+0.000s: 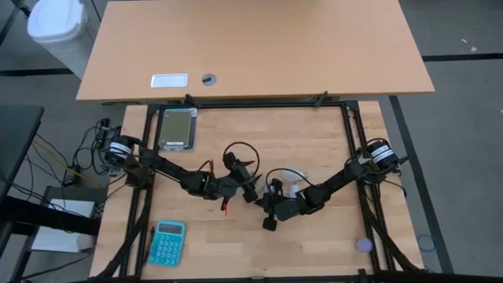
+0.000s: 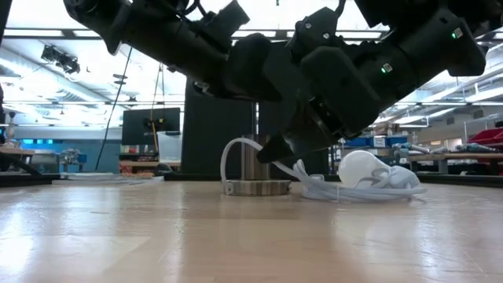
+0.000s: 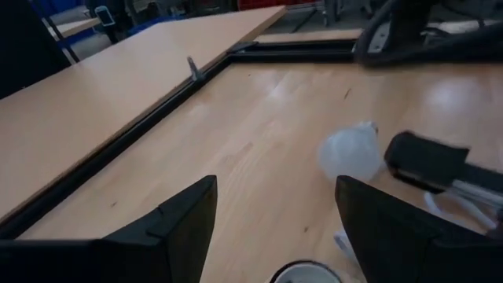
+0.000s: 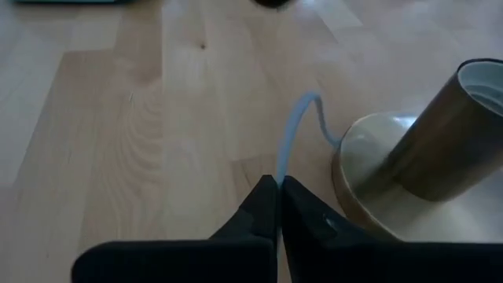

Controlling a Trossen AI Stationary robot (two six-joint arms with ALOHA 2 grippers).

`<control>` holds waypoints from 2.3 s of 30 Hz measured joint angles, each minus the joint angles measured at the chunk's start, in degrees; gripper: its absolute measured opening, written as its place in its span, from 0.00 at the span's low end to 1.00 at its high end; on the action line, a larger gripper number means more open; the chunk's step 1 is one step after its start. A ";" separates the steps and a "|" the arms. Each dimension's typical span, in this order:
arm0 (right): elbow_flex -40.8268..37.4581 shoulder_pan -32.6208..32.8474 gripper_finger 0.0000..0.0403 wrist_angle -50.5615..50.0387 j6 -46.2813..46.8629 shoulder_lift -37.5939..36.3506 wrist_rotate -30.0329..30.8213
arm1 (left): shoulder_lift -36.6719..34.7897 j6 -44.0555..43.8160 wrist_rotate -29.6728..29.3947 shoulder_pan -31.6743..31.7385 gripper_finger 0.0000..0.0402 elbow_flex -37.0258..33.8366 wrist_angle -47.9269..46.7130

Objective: Screw lightbulb
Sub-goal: Remove the lightbulb from the desk lamp, then return to Home Position

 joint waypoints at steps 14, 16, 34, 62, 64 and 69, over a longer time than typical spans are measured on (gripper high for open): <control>-0.04 0.64 0.40 -7.90 1.91 -7.16 -1.56 | -11.09 1.32 3.68 -5.64 0.66 0.05 -10.49; -0.04 1.63 0.44 -11.34 0.88 -10.74 -1.64 | -13.06 1.25 3.69 -7.37 0.66 0.06 -13.73; -35.50 8.07 0.43 25.17 -9.21 -41.69 -16.27 | -20.54 -1.58 27.01 -12.66 0.61 -9.60 -9.06; -50.51 9.16 0.42 18.99 -6.23 -67.21 -20.86 | -42.33 -11.40 24.32 -12.29 0.45 -42.80 1.96; -50.51 9.16 0.42 19.05 -2.90 -67.21 -20.88 | -42.31 -12.86 25.76 -12.30 0.44 -43.44 2.12; -50.47 9.16 0.42 19.34 -1.00 -67.21 -20.89 | -42.31 -16.81 28.16 -12.30 0.42 -45.61 2.11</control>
